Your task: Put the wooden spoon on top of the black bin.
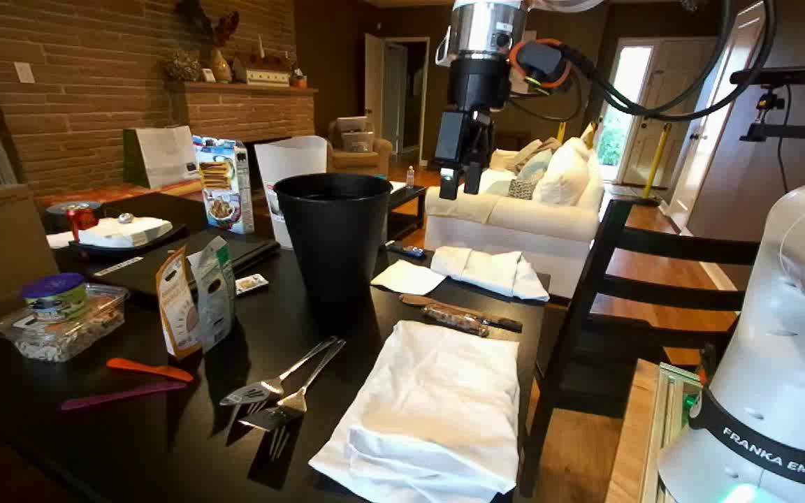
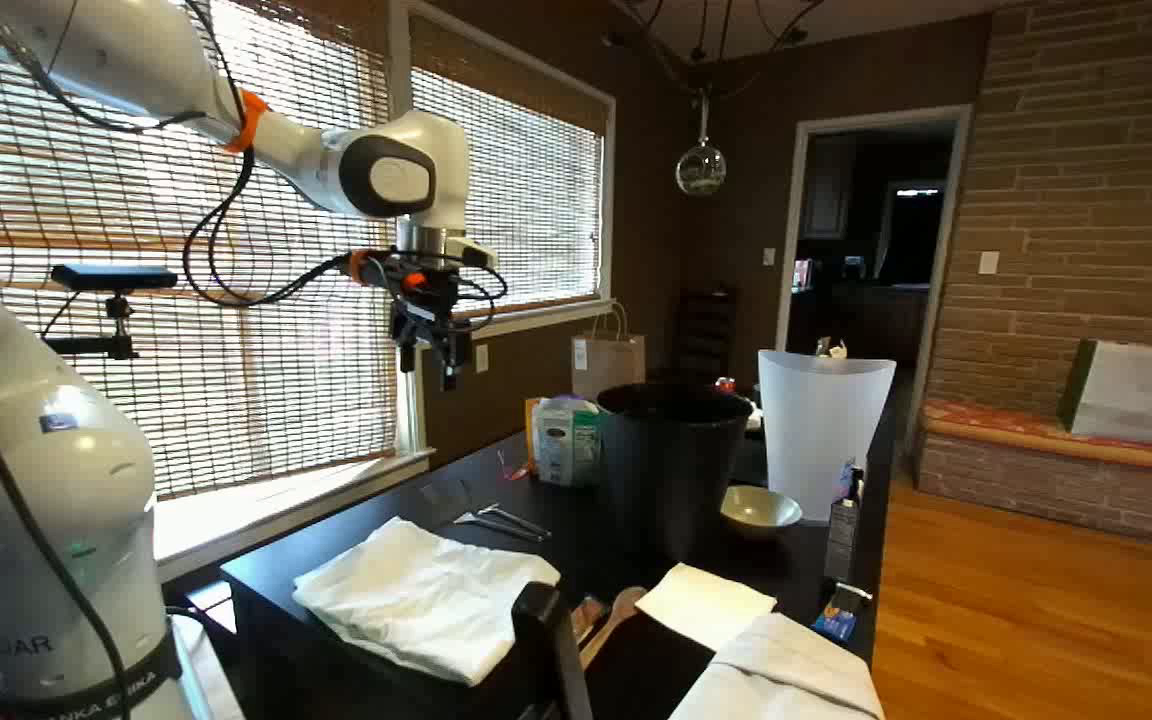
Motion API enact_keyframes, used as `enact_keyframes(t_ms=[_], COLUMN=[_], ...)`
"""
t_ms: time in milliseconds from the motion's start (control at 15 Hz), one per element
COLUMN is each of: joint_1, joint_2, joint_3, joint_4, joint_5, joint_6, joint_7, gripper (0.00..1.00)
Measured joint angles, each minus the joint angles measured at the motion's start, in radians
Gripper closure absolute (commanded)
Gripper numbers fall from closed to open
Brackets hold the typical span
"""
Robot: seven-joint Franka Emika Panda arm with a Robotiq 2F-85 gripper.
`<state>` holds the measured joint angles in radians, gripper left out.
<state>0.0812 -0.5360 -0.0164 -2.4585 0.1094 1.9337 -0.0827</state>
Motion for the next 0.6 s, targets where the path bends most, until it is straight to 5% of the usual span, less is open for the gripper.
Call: enact_keyframes(t_ms=[600], joint_1=[-0.001], joint_2=[0.017], joint_3=[0.0], joint_4=[-0.008], joint_5=[0.0], joint_6=[0.0], joint_7=[-0.028], gripper=[0.0])
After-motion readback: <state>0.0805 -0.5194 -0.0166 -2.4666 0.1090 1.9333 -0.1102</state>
